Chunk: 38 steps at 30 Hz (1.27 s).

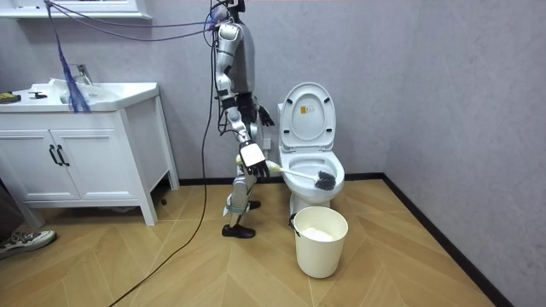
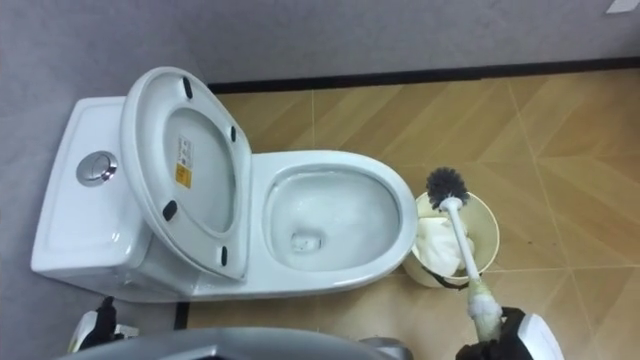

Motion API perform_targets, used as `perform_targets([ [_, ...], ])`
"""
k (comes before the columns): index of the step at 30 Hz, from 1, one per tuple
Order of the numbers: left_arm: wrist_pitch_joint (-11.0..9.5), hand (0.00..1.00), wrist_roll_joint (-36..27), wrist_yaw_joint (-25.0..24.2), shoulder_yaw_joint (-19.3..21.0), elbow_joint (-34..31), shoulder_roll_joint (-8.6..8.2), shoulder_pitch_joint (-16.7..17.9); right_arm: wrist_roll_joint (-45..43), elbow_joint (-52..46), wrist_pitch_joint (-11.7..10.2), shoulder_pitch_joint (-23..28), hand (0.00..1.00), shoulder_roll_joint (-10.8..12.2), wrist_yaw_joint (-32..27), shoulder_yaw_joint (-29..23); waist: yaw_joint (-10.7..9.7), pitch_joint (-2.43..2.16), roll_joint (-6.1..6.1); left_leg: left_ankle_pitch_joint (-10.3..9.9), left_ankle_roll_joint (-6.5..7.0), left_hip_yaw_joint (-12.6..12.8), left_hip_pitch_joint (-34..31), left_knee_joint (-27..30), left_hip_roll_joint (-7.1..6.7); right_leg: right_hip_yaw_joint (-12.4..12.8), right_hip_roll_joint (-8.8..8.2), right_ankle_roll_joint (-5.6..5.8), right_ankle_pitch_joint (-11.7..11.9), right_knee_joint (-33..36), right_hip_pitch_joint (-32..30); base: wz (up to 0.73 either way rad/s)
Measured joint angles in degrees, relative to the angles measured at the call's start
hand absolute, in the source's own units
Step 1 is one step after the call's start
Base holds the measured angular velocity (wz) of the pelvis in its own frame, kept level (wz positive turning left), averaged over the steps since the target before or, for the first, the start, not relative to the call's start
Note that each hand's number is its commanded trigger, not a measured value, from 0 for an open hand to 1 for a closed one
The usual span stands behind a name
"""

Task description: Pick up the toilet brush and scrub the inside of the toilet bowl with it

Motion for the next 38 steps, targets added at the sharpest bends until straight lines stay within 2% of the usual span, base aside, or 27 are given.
perform_targets([
  [13, 0.4, 0.0, 0.0, -0.7, 0.0, 0.1, -0.02, 0.0, 4.4, 0.8, 0.6, -0.5, 0.0, 0.0, 1.3, 0.0, 0.0, 0.08, -0.11, 0.0, 0.0, -0.1, 0.0, 0.0, -0.06, 0.2, 0.01, 0.0, 0.0, -0.1, 0.0, 0.0],
  [20, 0.6, 0.0, -0.5, -1.4, 0.0, 0.5, -0.02, -0.7, 6.6, 2.8, 1.6, -1.8, 0.0, 0.0, 1.4, 0.0, 0.0, 0.14, -0.5, 0.0, 0.0, -0.2, 0.0, 0.0, -0.1, 0.0, -0.01, 0.01, 0.0, -1.0, 0.4, 0.02],
  [26, 2.0, 0.0, 0.8, -3.3, 0.1, 0.7, -0.04, -0.6, 6.7, 6.9, 1.8, -2.7, 0.0, 0.1, 2.8, -1.8, -0.3, 0.13, -0.54, 0.0, 0.0, -0.4, -0.1, 0.0, -0.12, -0.4, -0.04, 0.01, 0.0, -1.0, 0.5, 0.01],
  [33, 2.5, 0.0, 1.8, -4.3, 0.1, 1.2, -0.05, -0.7, 10.0, 11.4, 4.0, -3.1, 0.0, 0.2, 6.3, -2.4, -0.4, 0.1, -0.56, 0.0, 0.0, -1.3, 0.4, 0.0, -0.2, -1.1, -0.05, 0.0, 0.0, -0.8, 1.5, 0.05],
  [38, 2.9, 0.0, 1.9, -6.2, 0.2, 2.4, -0.13, -1.3, 12.5, 11.4, 4.2, -3.7, 0.0, 0.2, 7.8, -4.4, -0.3, 0.12, -0.66, 0.0, -0.01, -1.3, 0.9, 0.0, -0.19, -1.0, -0.03, 0.0, 0.0, -0.8, 1.8, 0.0],
])
